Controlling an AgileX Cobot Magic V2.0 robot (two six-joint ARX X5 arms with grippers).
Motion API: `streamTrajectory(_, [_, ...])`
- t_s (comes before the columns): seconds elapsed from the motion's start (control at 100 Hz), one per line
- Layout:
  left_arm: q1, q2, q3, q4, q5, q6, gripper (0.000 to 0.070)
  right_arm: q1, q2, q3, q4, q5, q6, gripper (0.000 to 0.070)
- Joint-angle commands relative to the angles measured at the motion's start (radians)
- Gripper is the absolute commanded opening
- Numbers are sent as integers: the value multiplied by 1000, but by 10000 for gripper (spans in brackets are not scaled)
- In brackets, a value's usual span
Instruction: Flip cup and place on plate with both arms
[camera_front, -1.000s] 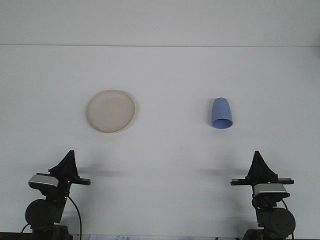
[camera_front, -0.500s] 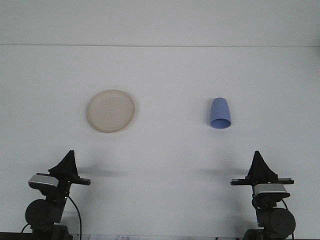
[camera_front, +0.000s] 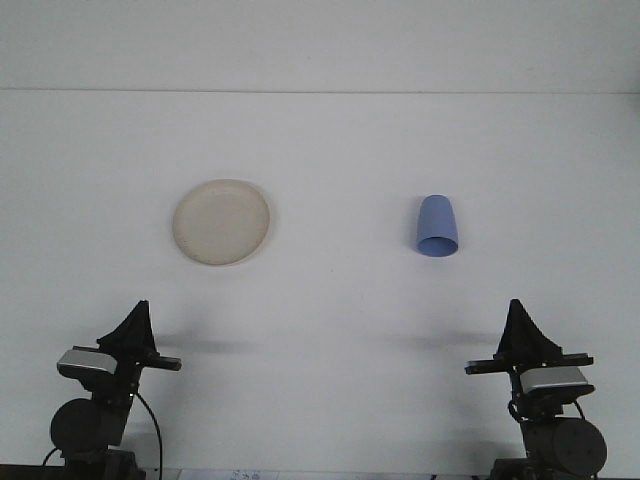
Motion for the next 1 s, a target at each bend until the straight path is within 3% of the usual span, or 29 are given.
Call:
streamTrajectory(0.0, [0,-2,-18,14,-3,12,13,2,38,74,-105,-19,6,0])
streamTrajectory(0.33, [0,-2,-18,14,-3,12,13,2,455,429,-395,-44,1,0])
streamTrajectory(0.58, [0,-2,-18,14,-3,12,13,2,674,490,-345,-44,26,6])
streamTrajectory(0.62, [0,-2,-18,14,-3,12,13,2,703,490,-341,-44,42,83])
streamTrajectory(0.72, [0,-2,-18,14,-3,12,13,2,778,483,-336,-32,31,485])
streamTrajectory(0.75, [0,-2,-18,14,-3,12,13,3,797,475,-320,-32,28,550])
streamTrajectory(0.99, [0,-2,-18,14,-3,12,13,83,895,313,1,13,31,549])
